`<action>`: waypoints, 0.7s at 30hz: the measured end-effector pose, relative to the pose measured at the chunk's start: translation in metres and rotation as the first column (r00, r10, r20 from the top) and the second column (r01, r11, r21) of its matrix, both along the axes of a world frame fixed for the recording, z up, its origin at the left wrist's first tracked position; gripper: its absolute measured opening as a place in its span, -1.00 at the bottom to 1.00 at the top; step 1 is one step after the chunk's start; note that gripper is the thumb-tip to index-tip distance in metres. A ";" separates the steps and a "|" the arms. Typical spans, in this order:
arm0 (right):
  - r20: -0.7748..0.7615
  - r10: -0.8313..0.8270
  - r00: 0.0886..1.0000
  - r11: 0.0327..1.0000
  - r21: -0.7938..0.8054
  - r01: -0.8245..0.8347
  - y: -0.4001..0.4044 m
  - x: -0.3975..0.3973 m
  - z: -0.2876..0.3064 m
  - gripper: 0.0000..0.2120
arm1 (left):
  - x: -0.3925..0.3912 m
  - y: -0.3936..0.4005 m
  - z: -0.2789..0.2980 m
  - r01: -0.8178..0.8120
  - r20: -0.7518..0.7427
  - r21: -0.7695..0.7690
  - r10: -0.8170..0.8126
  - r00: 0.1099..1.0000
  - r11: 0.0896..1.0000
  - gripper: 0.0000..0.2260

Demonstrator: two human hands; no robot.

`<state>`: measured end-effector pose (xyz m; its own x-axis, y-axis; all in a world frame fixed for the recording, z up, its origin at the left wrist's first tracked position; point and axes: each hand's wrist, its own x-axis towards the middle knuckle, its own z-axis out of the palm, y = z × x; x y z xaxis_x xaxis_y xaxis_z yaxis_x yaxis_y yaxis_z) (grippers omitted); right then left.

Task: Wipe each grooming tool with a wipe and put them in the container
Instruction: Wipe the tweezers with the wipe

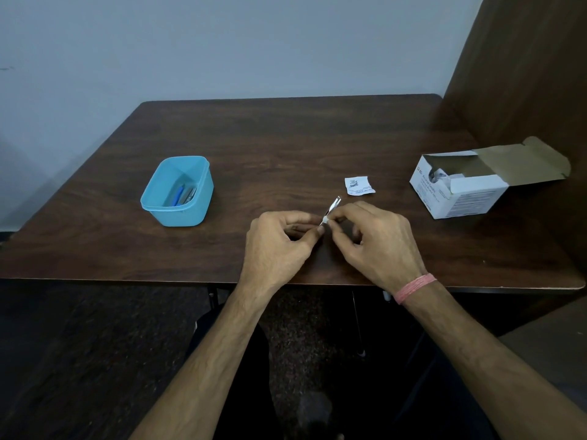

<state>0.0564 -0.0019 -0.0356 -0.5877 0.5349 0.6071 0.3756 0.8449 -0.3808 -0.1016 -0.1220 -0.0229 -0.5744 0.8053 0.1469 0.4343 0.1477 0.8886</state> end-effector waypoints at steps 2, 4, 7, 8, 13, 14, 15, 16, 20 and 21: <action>0.001 0.008 1.000 1.000 -0.002 -0.008 0.000 0.000 -0.001 -0.94 | -0.001 0.000 0.000 0.023 -0.015 -0.008 -0.023 1.000 1.000 -0.90; -0.014 -0.010 1.000 1.000 0.006 0.010 0.001 0.000 -0.001 -0.95 | -0.002 0.001 -0.002 0.034 -0.028 -0.018 -0.035 0.999 0.999 -0.90; -0.043 -0.052 0.998 0.999 -0.001 0.052 0.003 0.000 -0.002 -0.94 | -0.004 0.002 -0.005 0.053 -0.023 -0.033 -0.054 0.998 0.998 -0.90; -0.046 -0.066 0.997 0.998 -0.017 0.066 0.004 0.000 -0.002 -0.94 | -0.004 0.002 -0.005 0.059 -0.026 -0.038 -0.060 0.998 0.998 -0.90; -0.085 -0.150 0.985 0.981 -0.138 0.137 0.013 -0.001 -0.004 -0.96 | -0.006 0.001 -0.006 0.076 -0.038 -0.068 -0.078 0.996 0.995 -0.89; -0.090 -0.157 0.984 0.978 -0.155 0.141 0.015 -0.001 -0.004 -0.97 | -0.006 0.002 -0.006 0.079 -0.042 -0.070 -0.082 0.996 0.994 -0.89; -0.091 -0.158 0.983 0.976 -0.164 0.141 0.015 -0.001 -0.004 -0.97 | -0.007 0.002 -0.006 0.080 -0.046 -0.069 -0.084 0.995 0.994 -0.89; -0.087 -0.151 0.985 0.977 -0.164 0.136 0.015 -0.001 -0.003 -0.98 | -0.007 0.003 -0.007 0.080 -0.047 -0.069 -0.083 0.995 0.994 -0.89; -0.019 -0.079 0.997 0.988 -0.133 0.076 0.010 0.000 -0.002 -0.96 | -0.006 0.002 -0.006 0.086 -0.033 -0.051 -0.088 0.996 0.995 -0.88; -0.004 -0.056 0.998 0.991 -0.121 0.055 0.009 0.000 -0.002 -0.95 | -0.005 0.001 -0.005 0.089 -0.035 -0.048 -0.091 0.995 0.995 -0.86</action>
